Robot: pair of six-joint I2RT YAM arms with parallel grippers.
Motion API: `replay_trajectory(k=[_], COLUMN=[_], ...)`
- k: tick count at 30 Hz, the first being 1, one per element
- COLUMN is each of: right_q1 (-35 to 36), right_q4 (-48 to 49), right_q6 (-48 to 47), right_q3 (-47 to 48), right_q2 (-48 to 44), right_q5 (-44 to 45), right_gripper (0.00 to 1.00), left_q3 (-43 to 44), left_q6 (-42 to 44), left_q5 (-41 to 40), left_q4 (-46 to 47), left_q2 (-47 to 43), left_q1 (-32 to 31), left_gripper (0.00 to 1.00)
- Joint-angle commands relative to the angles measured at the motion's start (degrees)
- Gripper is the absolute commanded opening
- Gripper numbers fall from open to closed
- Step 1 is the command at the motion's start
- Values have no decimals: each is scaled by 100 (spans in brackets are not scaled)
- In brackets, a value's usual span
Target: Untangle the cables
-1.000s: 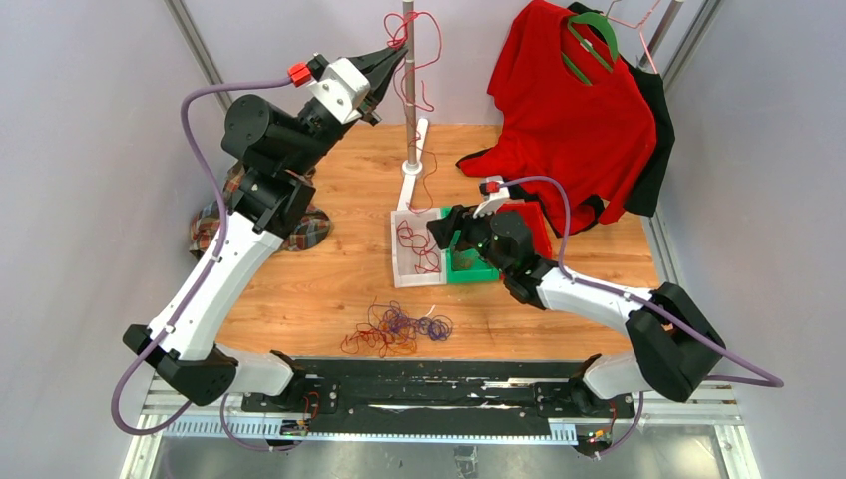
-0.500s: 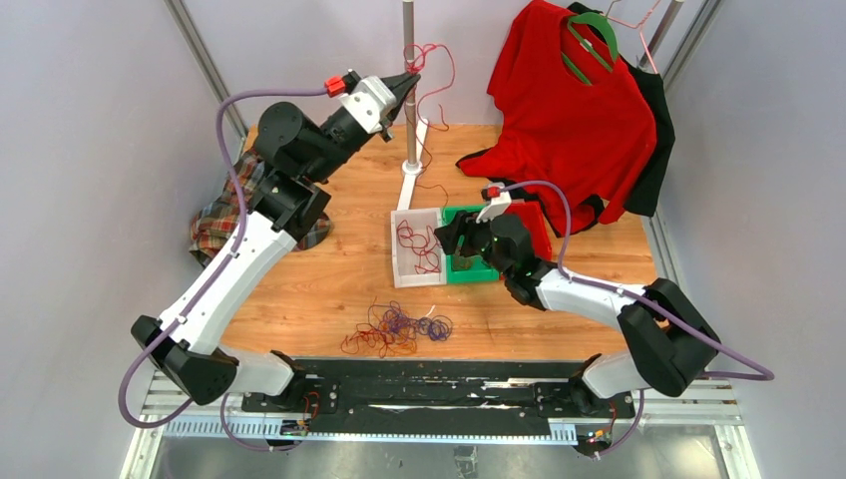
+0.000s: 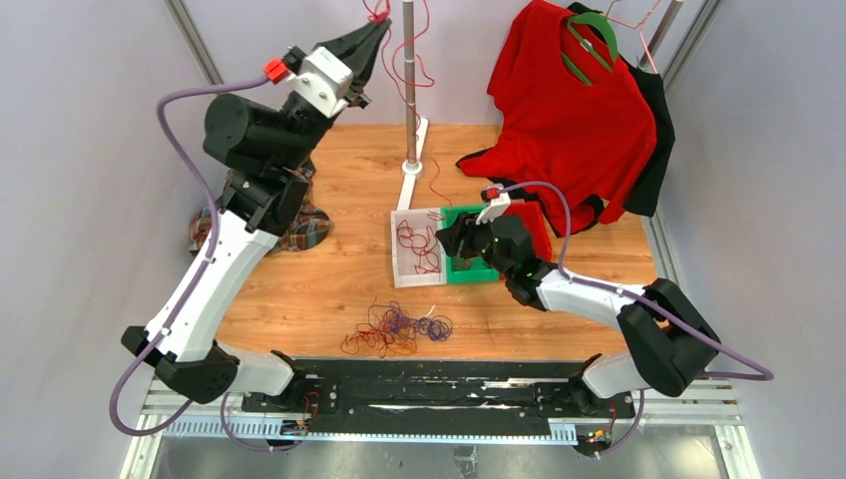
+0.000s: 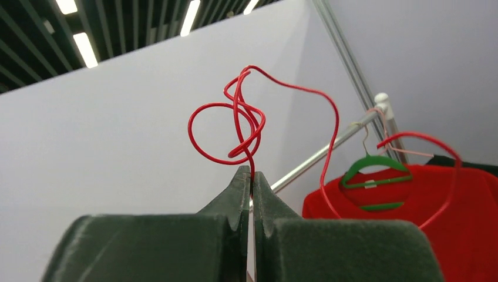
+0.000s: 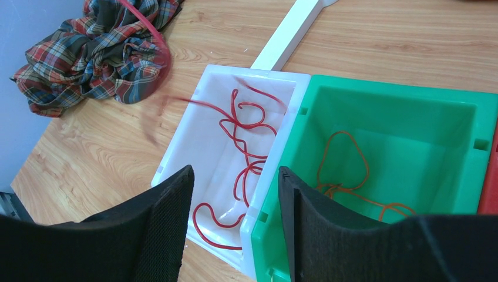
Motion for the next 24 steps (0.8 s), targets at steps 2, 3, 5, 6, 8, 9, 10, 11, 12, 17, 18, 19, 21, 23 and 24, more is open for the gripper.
replay_trajectory(k=[2, 3, 5, 6, 8, 9, 10, 11, 12, 17, 18, 19, 21, 23, 24], right_q1=[-82, -86, -86, -82, -82, -86, -82, -81, -81, -84, -88, -82, -83, -82, -84], right_q4=[89, 88, 88, 88, 81, 70, 78, 75, 60, 27, 26, 27, 16, -18, -29], right_q6=[24, 39, 56, 68, 61, 66, 55, 50, 35, 19, 17, 15, 14, 18, 6], right_q3=[-34, -44, -55, -62, -71, -76, -95, -104, -117, -180, -179, -183, -173, -163, -159], right_q2=[-103, -101, -99, -100, -107, -123, -135, -146, -159, -198, -207, -209, -222, -234, -243], right_q5=[-64, -57, -49, -41, -38, -34, -29, -29, -29, -11, -10, -15, -23, -22, -17], right_gripper=[55, 55, 56, 56, 56, 56, 56, 56, 56, 56, 56, 56, 56, 56, 56], left_q3=[255, 140, -155, -329, -692, -839, -978, -1037, -1055, -820, -778, -730, -644, -577, -552], left_q6=[-52, -40, -65, -88, -96, -109, -131, -114, -97, -25, 8, 33, 60, 62, 62], left_q5=[-110, -116, -152, -184, -178, -195, -227, -243, -267, -307, -274, -248, -223, -211, -197], left_q4=[269, 268, 270, 269, 269, 269, 266, 269, 278, 274, 270, 268, 270, 270, 269], left_q2=[62, 12, -100, -157, -257, -280, -297, -292, -274, -194, -193, -198, -215, -233, -243], left_q1=[-41, -41, -41, -41, -41, -41, -43, -41, -41, -41, -41, -41, -41, -41, -41], left_gripper=[0, 0, 0, 0, 0, 0, 0, 0, 0, 0, 0, 0, 0, 0, 0])
